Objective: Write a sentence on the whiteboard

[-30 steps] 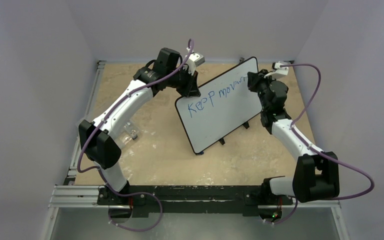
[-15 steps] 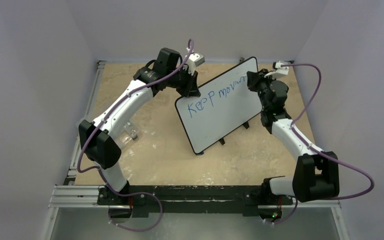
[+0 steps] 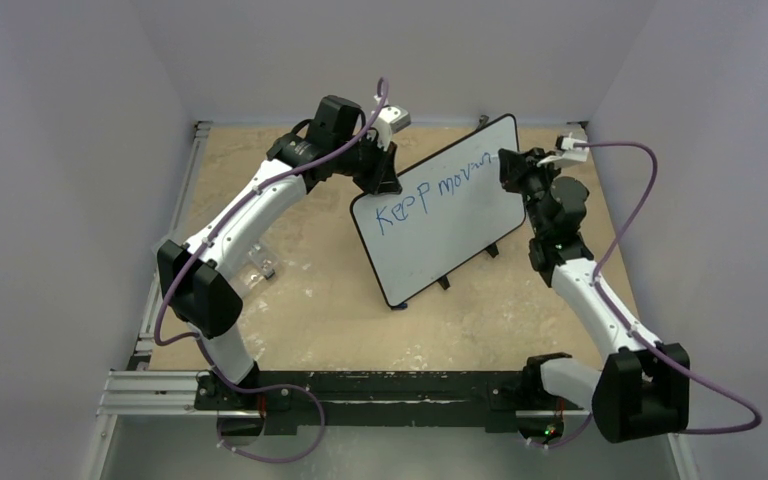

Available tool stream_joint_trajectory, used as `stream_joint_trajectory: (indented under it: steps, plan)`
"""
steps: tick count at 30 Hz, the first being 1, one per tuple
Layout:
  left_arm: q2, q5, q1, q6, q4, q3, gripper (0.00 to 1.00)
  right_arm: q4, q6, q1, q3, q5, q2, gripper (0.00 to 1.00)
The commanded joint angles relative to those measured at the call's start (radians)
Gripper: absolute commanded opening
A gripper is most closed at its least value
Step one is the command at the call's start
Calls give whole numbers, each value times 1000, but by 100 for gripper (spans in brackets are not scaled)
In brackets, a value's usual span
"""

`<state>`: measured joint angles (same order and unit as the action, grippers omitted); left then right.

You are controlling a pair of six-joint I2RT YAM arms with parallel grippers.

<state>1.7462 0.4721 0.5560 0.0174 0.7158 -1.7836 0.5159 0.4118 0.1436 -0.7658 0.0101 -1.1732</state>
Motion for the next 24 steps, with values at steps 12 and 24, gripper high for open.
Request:
stream_joint_trajectory:
  steps: [12,24]
  plan:
    - [-17,-207,-14,-137,39,-20,0,-85,-24,-29,-44,119,43,0]
    - [-22,-206,-13,-140,37,-15,0,1,9,-67,-88,96,-54,0]
